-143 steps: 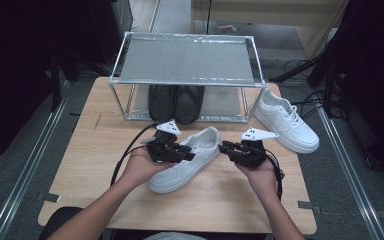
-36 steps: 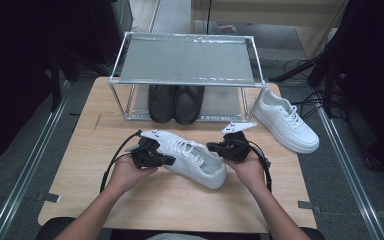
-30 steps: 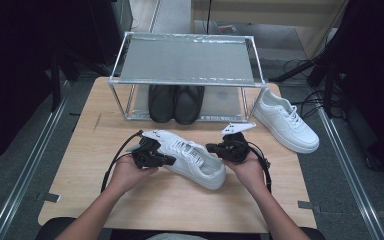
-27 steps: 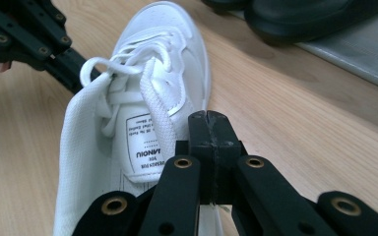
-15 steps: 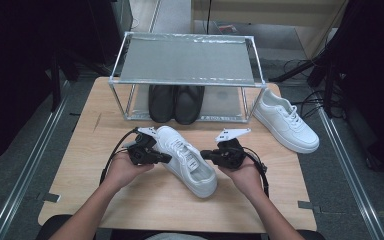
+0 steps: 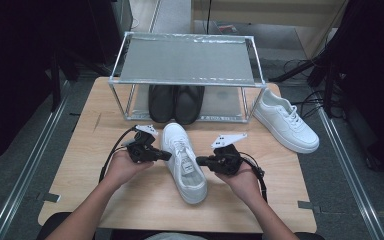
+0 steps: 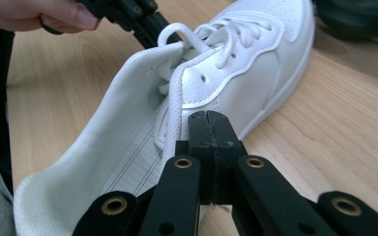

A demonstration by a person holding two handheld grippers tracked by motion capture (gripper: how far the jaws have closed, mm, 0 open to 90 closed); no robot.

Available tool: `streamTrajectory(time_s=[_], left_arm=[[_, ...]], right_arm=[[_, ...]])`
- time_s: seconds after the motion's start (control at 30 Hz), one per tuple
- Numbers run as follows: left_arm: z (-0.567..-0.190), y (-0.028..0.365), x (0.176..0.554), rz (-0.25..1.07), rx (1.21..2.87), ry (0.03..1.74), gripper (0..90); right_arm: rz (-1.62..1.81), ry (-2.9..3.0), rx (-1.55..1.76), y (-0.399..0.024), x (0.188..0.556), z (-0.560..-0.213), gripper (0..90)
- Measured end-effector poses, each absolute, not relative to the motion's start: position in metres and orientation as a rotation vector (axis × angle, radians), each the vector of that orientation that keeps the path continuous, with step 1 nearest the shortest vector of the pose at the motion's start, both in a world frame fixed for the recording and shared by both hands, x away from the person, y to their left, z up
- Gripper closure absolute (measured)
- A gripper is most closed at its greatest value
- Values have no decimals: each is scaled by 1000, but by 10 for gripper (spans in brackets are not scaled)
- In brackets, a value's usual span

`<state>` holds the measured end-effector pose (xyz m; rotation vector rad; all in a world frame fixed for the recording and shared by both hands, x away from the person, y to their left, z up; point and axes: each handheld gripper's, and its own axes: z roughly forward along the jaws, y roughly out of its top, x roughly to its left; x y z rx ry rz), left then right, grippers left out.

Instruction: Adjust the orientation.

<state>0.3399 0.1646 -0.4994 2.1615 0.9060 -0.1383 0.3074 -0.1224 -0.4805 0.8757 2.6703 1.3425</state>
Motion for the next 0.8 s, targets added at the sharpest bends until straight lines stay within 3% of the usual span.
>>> streamTrajectory(time_s=[0.8], left_arm=[[-497,168,343,-117,2163,928,892]], right_arm=[[1381,2717,791,-105,295,-483,900]])
